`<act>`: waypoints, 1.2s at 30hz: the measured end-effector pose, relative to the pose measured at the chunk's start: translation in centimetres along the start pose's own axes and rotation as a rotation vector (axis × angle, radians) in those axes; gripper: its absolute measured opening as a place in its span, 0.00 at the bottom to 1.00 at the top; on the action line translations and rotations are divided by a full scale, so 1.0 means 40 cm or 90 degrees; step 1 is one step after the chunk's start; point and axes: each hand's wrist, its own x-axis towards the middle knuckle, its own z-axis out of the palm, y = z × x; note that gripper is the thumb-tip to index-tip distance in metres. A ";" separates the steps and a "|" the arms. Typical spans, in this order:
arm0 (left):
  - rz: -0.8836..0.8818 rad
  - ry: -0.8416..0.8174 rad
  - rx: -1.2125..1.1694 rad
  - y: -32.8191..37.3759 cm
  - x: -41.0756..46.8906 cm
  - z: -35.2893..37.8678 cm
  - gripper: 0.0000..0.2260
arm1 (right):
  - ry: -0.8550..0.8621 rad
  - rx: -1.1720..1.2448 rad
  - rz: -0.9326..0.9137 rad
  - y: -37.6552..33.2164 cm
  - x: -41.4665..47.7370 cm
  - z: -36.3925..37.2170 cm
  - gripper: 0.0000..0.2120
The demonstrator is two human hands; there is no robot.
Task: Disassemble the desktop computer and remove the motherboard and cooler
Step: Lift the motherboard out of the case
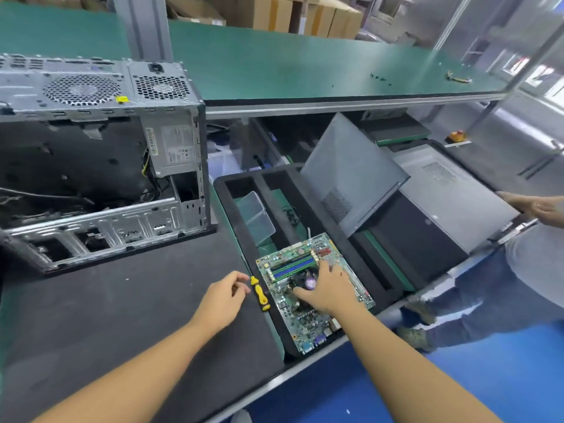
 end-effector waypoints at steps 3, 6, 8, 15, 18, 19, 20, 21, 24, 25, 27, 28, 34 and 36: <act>-0.025 0.006 -0.010 -0.010 -0.022 0.020 0.09 | -0.044 0.024 0.039 0.009 0.009 0.053 0.58; -0.063 0.020 -0.017 -0.043 -0.049 0.014 0.09 | 0.001 0.066 0.056 -0.007 0.022 0.084 0.58; -0.091 0.035 -0.014 -0.070 -0.064 -0.001 0.09 | 0.024 0.072 0.073 -0.024 0.034 0.087 0.54; -0.131 0.074 -0.018 -0.106 -0.084 -0.037 0.11 | 0.034 0.098 0.105 -0.049 0.040 0.050 0.40; -0.120 0.088 -0.028 -0.108 -0.081 -0.055 0.11 | 0.053 0.040 0.091 -0.048 0.013 0.018 0.40; -0.115 0.092 -0.035 -0.109 -0.080 -0.059 0.11 | 0.058 0.029 0.083 -0.049 0.000 0.003 0.40; -0.110 0.095 -0.041 -0.110 -0.079 -0.063 0.11 | 0.064 0.021 0.071 -0.048 -0.014 -0.011 0.40; -0.104 0.095 -0.047 -0.111 -0.079 -0.066 0.11 | 0.074 0.012 0.056 -0.049 -0.030 -0.026 0.40; -0.091 0.107 -0.067 -0.115 -0.083 -0.075 0.08 | 0.100 -0.025 0.000 -0.072 -0.085 -0.071 0.40; -0.091 0.124 -0.081 -0.117 -0.084 -0.082 0.07 | 0.105 -0.031 -0.022 -0.087 -0.103 -0.083 0.39; -0.107 0.176 -0.119 -0.126 -0.087 -0.102 0.05 | 0.106 -0.049 -0.073 -0.132 -0.138 -0.095 0.40; -0.118 0.204 -0.135 -0.132 -0.089 -0.118 0.04 | 0.102 -0.057 -0.098 -0.160 -0.155 -0.094 0.41; -0.183 0.281 -0.161 -0.228 -0.148 -0.249 0.07 | 0.056 -0.068 -0.252 -0.354 -0.225 -0.027 0.45; -0.209 0.283 -0.159 -0.276 -0.188 -0.294 0.09 | 0.034 -0.106 -0.304 -0.414 -0.240 0.002 0.47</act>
